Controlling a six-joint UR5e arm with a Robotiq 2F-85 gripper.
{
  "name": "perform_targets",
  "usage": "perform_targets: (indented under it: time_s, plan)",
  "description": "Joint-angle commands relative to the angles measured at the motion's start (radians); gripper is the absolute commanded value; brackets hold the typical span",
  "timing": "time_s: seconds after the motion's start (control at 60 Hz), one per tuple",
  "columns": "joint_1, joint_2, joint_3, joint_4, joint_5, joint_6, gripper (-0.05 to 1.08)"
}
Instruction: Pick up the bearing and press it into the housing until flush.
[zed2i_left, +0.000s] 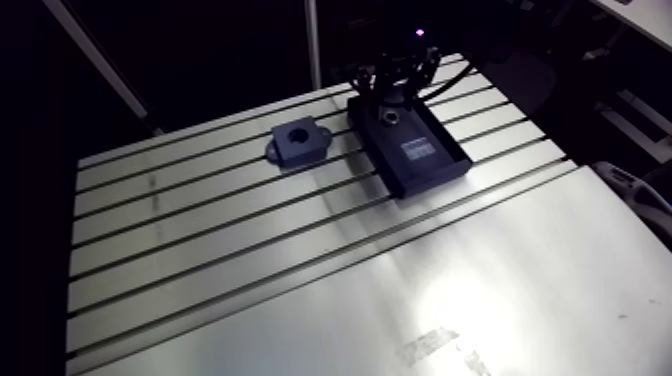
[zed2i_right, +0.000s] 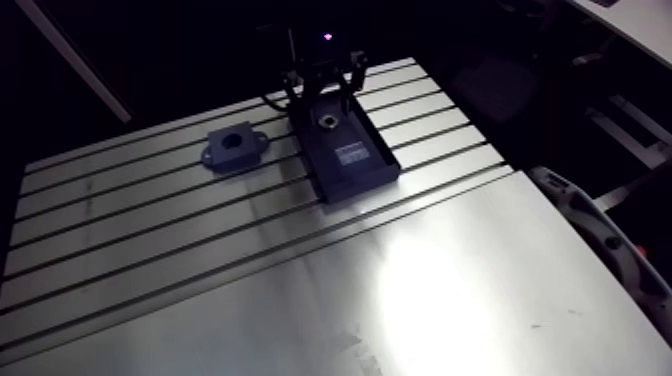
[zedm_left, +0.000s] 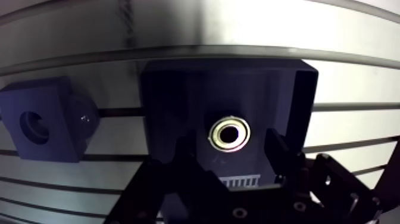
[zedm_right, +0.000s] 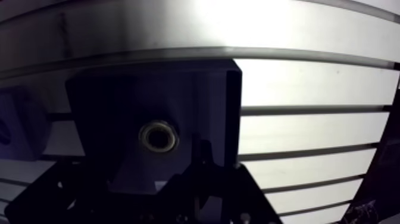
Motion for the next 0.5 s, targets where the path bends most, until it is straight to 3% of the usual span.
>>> perform_targets:
  time_s: [0.017, 0.5]
  plan:
    - [0.000, 0.004, -0.001, -0.001, 0.000, 0.000, 0.34]
    - [0.003, 0.024, -0.006, -0.019, 0.000, -0.001, 0.38]
